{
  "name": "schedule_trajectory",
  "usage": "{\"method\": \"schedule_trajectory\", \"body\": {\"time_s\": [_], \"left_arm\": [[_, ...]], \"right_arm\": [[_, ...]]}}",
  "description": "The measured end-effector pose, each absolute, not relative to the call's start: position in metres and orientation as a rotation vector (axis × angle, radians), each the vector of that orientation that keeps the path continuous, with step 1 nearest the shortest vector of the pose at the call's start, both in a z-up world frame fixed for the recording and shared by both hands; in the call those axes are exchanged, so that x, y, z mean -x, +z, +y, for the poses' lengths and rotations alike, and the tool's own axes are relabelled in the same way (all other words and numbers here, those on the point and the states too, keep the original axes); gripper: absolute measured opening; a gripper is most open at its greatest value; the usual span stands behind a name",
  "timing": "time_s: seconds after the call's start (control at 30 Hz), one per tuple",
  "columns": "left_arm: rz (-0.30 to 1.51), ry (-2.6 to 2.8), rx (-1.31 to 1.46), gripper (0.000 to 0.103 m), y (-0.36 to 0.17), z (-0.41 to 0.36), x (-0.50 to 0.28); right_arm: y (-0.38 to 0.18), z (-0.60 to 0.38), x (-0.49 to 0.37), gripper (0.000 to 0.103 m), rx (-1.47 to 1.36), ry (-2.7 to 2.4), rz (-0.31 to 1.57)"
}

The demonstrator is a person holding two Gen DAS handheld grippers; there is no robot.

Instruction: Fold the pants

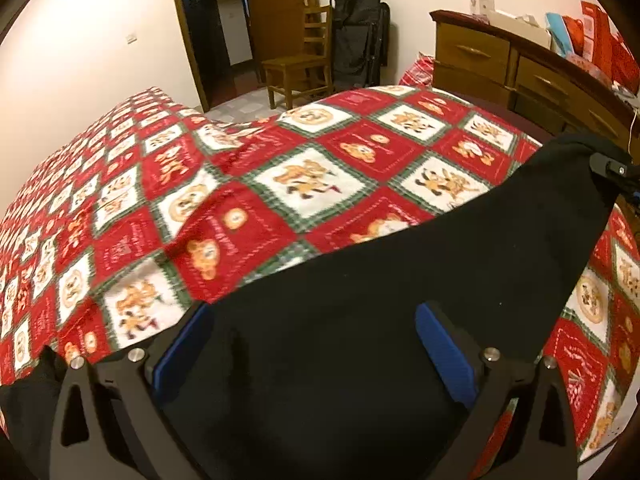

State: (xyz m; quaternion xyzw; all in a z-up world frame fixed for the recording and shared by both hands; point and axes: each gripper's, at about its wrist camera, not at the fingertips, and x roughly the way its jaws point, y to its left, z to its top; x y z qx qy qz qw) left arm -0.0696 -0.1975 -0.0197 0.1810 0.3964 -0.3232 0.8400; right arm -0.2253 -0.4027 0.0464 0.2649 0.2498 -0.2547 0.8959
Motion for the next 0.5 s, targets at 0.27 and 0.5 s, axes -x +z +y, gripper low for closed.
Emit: {"method": "schedule_trajectory", "body": {"time_s": [0.27, 0.5], "left_arm": [[0.828, -0.632, -0.318, 0.103, -0.006, -0.153, 0.046], [0.801, -0.561, -0.314, 0.103, -0.003, -0.101, 0.03]], "right_arm": [[0.071, -0.342, 0.194, 0.009, -0.417, -0.415, 0.514], [0.074, -0.28, 0.17, 0.009, -0.312, -0.295, 0.531]]}}
